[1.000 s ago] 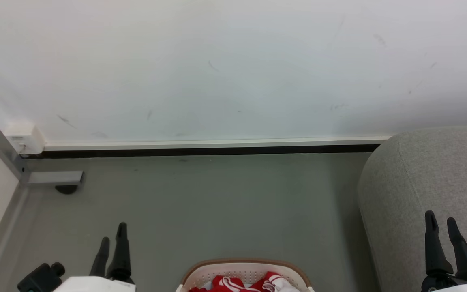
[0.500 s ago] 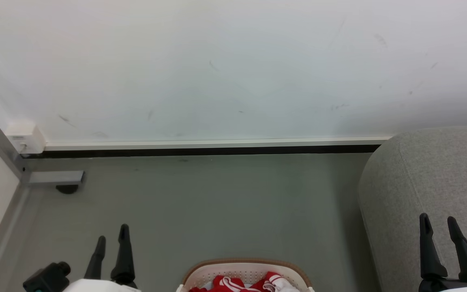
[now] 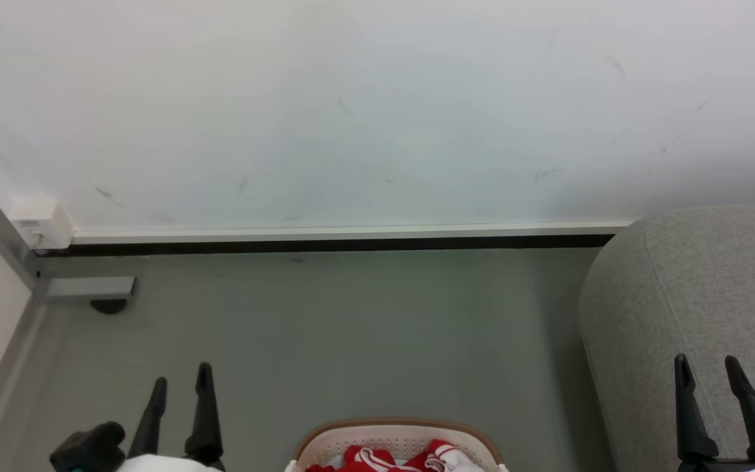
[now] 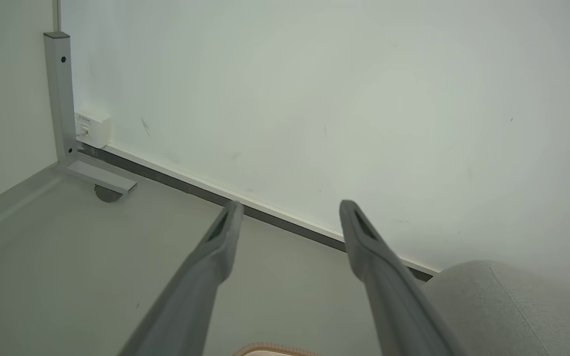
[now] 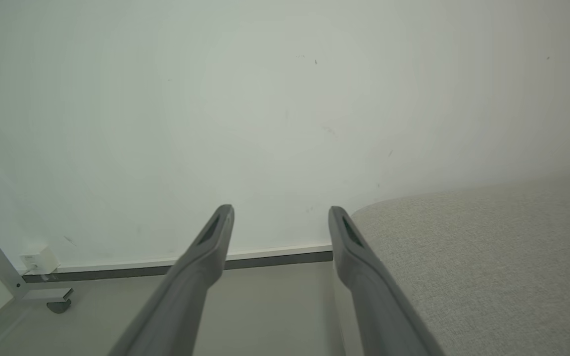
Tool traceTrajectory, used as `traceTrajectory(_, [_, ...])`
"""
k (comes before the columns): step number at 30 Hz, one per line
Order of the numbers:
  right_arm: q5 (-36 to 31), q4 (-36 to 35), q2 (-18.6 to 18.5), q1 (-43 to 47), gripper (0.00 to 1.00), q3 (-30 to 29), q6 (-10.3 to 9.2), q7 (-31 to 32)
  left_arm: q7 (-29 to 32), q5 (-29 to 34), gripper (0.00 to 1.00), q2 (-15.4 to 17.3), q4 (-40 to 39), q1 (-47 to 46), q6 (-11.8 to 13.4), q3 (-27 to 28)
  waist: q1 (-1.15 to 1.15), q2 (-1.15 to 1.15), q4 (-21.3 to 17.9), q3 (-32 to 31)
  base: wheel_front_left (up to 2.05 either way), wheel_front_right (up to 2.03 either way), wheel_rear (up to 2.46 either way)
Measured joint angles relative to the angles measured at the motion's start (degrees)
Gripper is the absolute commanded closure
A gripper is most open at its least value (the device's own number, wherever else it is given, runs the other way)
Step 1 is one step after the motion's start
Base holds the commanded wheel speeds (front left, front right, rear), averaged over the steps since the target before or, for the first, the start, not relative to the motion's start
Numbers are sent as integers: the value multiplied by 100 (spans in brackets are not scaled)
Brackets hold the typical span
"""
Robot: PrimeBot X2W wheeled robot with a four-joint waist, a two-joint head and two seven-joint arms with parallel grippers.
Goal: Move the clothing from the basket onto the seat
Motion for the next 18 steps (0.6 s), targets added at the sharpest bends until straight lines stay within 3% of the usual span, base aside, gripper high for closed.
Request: traceTrajectory(18, [-983,32,141,30,0,-289,0,-58,-235,972,0,4,16,69,-53,-90,0,0,-5,-7,0,0,0])
